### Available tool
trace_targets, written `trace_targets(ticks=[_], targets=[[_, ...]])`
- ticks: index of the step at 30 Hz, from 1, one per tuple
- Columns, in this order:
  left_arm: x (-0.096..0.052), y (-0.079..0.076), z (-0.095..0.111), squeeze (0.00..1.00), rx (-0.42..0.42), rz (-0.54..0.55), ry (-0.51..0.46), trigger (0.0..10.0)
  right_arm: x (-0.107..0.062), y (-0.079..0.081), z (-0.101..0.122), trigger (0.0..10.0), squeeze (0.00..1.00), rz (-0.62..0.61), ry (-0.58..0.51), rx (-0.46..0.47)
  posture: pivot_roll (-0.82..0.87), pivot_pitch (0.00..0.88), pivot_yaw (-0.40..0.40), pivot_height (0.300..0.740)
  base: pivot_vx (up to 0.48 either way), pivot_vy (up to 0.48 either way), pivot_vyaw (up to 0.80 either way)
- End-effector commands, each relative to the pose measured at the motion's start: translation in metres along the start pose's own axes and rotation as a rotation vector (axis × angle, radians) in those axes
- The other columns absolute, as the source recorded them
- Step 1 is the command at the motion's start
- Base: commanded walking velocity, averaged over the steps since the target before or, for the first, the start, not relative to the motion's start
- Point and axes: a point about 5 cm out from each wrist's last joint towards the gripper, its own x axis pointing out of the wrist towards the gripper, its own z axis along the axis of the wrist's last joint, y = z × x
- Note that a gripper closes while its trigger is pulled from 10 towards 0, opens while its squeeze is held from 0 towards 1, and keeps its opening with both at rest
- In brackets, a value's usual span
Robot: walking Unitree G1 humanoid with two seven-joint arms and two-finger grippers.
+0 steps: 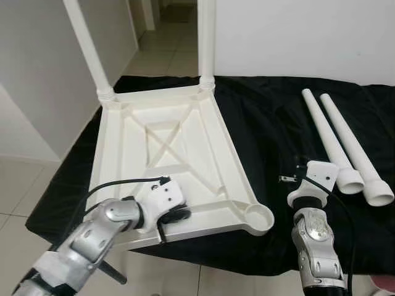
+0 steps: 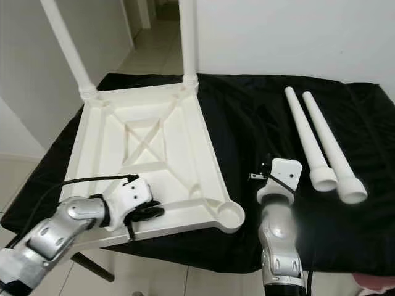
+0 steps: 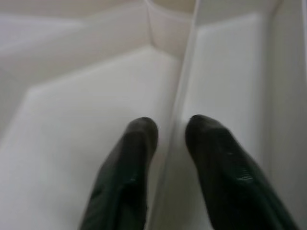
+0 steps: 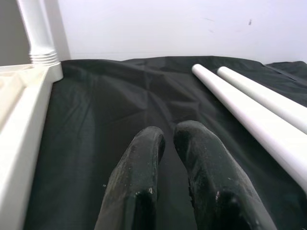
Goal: Building children table
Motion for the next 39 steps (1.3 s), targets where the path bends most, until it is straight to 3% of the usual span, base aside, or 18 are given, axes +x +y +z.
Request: trace_targets(ticks=[1, 7, 8, 9, 14, 17, 23, 26, 27, 32, 33, 39], targets=[[0.001, 0.005, 0.007, 1.00, 0.023, 0.041, -0.028, 10.0, -0.001, 0.001, -0.002, 10.0, 0.00, -0.005, 0.005, -0.003, -0.09, 0.073, 0.082, 0.740, 0.000, 0.000, 0.00], [0.007, 0.006, 0.025, 1.00, 0.011, 0.064, -0.130, 10.0, -0.001, -0.001, -0.002, 10.0, 0.00, -0.026, 0.000, 0.004, -0.09, 0.068, 0.092, 0.740, 0.000, 0.000, 0.00], [0.007, 0.006, 0.030, 0.28, -0.007, 0.077, -0.162, 10.0, -0.001, -0.001, -0.002, 10.0, 0.00, -0.033, 0.001, 0.005, -0.09, 0.071, 0.091, 0.740, 0.000, 0.000, 0.00], [0.007, 0.006, 0.036, 0.00, -0.020, 0.093, -0.205, 10.0, 0.000, -0.002, -0.003, 10.0, 0.00, -0.042, 0.004, 0.007, -0.09, 0.071, 0.091, 0.740, 0.000, 0.000, 0.00], [0.006, 0.011, 0.053, 0.00, -0.047, 0.165, -0.313, 10.0, 0.004, -0.002, -0.002, 10.0, 0.00, -0.060, 0.000, 0.019, -0.09, 0.063, 0.090, 0.740, 0.000, 0.000, 0.00], [0.005, 0.020, 0.066, 0.00, -0.105, 0.259, -0.401, 10.0, 0.009, -0.002, -0.003, 10.0, 0.00, -0.099, 0.011, 0.034, -0.09, 0.045, 0.085, 0.740, 0.000, 0.000, 0.00], [0.007, 0.038, 0.075, 0.00, -0.229, 0.360, -0.455, 10.0, 0.022, -0.001, 0.003, 10.0, 0.00, -0.149, -0.002, 0.036, -0.10, 0.045, 0.079, 0.740, 0.000, 0.000, 0.00], [0.008, 0.041, 0.076, 0.00, -0.242, 0.385, -0.460, 10.0, 0.024, 0.000, 0.005, 10.0, 0.00, -0.154, -0.006, 0.041, -0.10, 0.046, 0.077, 0.740, 0.000, 0.000, 0.00], [0.010, 0.046, 0.075, 0.00, -0.294, 0.422, -0.465, 10.0, 0.027, 0.002, 0.006, 10.0, 0.00, -0.160, -0.009, 0.058, -0.10, 0.046, 0.073, 0.740, 0.000, 0.000, 0.00], [0.010, 0.050, 0.076, 0.00, -0.370, 0.450, -0.514, 10.0, 0.028, 0.007, 0.010, 10.0, 0.00, -0.137, -0.026, 0.094, -0.12, 0.046, 0.073, 0.740, 0.000, 0.000, 0.00], [0.014, 0.051, 0.071, 0.00, -0.458, 0.455, -0.508, 10.0, 0.027, 0.011, 0.013, 10.0, 0.00, -0.126, -0.034, 0.124, -0.13, 0.048, 0.071, 0.740, 0.000, 0.000, 0.00], [0.020, 0.051, 0.073, 0.00, -0.504, 0.474, -0.521, 10.0, 0.023, 0.014, 0.014, 10.0, 0.00, -0.151, -0.014, 0.119, -0.14, 0.057, 0.065, 0.740, 0.000, 0.000, 0.00]])
